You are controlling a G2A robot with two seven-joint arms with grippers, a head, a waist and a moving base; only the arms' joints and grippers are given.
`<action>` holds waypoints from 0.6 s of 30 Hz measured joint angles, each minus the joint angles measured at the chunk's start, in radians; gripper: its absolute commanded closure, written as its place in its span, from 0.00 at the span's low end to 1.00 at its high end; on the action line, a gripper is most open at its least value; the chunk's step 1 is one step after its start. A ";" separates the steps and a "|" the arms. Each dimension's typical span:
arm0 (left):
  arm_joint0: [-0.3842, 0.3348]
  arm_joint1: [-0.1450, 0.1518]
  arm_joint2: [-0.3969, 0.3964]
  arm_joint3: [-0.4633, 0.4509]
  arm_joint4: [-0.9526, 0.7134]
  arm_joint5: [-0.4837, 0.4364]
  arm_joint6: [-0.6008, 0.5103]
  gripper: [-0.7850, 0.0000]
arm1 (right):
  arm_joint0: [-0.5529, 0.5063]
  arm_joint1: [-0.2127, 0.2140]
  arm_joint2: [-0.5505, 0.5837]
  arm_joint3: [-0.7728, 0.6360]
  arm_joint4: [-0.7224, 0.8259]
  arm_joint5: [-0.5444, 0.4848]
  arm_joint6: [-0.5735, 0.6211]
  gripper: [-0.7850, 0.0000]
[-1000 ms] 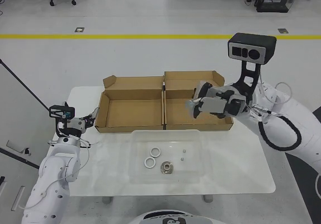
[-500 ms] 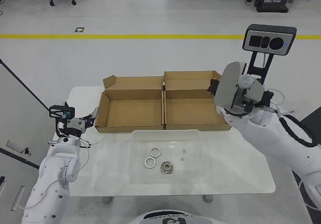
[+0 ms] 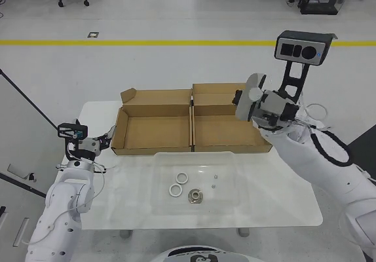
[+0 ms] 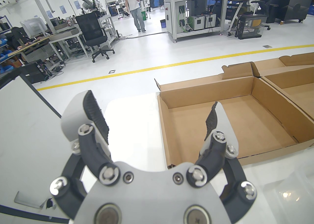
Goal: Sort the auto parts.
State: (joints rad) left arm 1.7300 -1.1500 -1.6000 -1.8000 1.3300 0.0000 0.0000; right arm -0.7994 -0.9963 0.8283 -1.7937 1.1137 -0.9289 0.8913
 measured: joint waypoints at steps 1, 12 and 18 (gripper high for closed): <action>0.000 0.000 0.000 0.000 0.000 0.000 0.000 0.00 | -0.004 -0.001 0.008 0.010 -0.014 0.009 0.009 1.00; 0.000 0.000 0.000 0.000 0.000 0.000 0.000 0.00 | -0.049 -0.022 0.058 -0.012 -0.010 0.034 0.034 1.00; 0.000 0.000 0.000 0.000 0.000 0.000 0.000 0.00 | -0.100 -0.047 0.070 -0.050 0.064 0.002 0.002 1.00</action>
State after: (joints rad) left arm 1.7300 -1.1500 -1.6000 -1.8000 1.3300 0.0000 0.0000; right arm -0.8997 -1.0428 0.8982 -1.8434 1.1781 -0.9269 0.8933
